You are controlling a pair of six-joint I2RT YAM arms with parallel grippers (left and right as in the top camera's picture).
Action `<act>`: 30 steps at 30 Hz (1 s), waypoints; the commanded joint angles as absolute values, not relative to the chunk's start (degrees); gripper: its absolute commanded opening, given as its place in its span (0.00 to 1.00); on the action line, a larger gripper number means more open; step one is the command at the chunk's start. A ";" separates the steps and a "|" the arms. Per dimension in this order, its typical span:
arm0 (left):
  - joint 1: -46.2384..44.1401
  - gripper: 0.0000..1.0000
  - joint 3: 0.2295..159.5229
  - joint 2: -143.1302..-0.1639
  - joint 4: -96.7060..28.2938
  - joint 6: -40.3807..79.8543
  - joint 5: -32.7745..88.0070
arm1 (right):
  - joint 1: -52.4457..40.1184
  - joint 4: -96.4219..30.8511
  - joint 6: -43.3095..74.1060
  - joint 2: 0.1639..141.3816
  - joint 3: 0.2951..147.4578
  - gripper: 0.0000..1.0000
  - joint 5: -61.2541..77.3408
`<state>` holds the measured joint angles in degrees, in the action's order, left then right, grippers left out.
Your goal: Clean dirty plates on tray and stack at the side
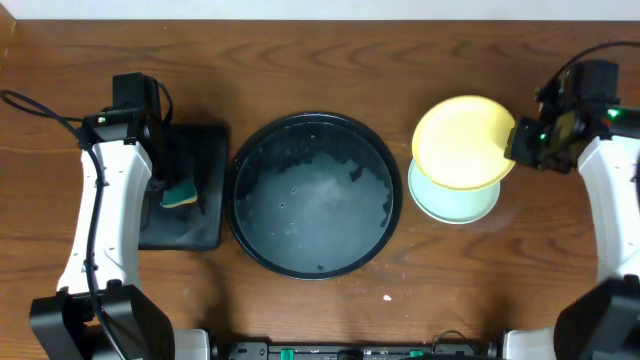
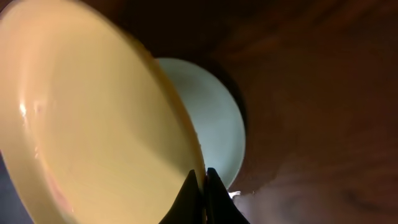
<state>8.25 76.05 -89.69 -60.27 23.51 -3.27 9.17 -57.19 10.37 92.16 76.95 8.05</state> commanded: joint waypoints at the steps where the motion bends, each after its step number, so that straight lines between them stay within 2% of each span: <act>1: 8.38 0.07 77.14 -89.97 -60.60 22.52 -3.38 | 9.56 -53.34 12.45 94.48 70.78 0.01 5.56; 7: 8.38 0.07 77.14 -89.97 -60.60 22.52 -3.38 | 9.54 -47.92 12.82 99.24 66.30 0.03 5.61; 8: 8.38 0.07 77.14 -89.97 -60.60 22.52 -3.38 | 9.54 -47.77 12.82 99.90 66.30 0.08 5.72; 10: 8.38 0.08 77.14 -89.97 -60.60 22.52 -3.38 | 9.45 -47.46 12.60 100.44 66.32 0.28 6.46; 13: 8.38 0.07 77.14 -89.97 -60.60 22.44 -3.38 | 8.88 -48.29 12.47 99.72 67.35 0.42 7.05; 19: 8.27 0.07 77.14 -89.97 -60.38 16.60 -0.27 | 6.48 -53.54 9.32 96.68 73.97 0.49 9.52; 22: 8.27 0.07 77.14 -89.97 -59.51 9.13 7.22 | 3.81 -55.79 7.79 94.00 78.56 0.60 9.56; 25: 8.14 0.07 77.14 -89.97 -58.85 7.25 8.56 | 1.48 -55.53 7.64 92.31 79.75 0.67 9.56; 30: 6.15 0.07 77.14 -89.97 -57.95 5.98 8.58 | -0.75 -55.90 7.62 92.20 79.75 0.67 9.52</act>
<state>7.73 76.05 -89.69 -58.35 8.71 7.20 0.47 -55.59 8.47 92.29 79.13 9.23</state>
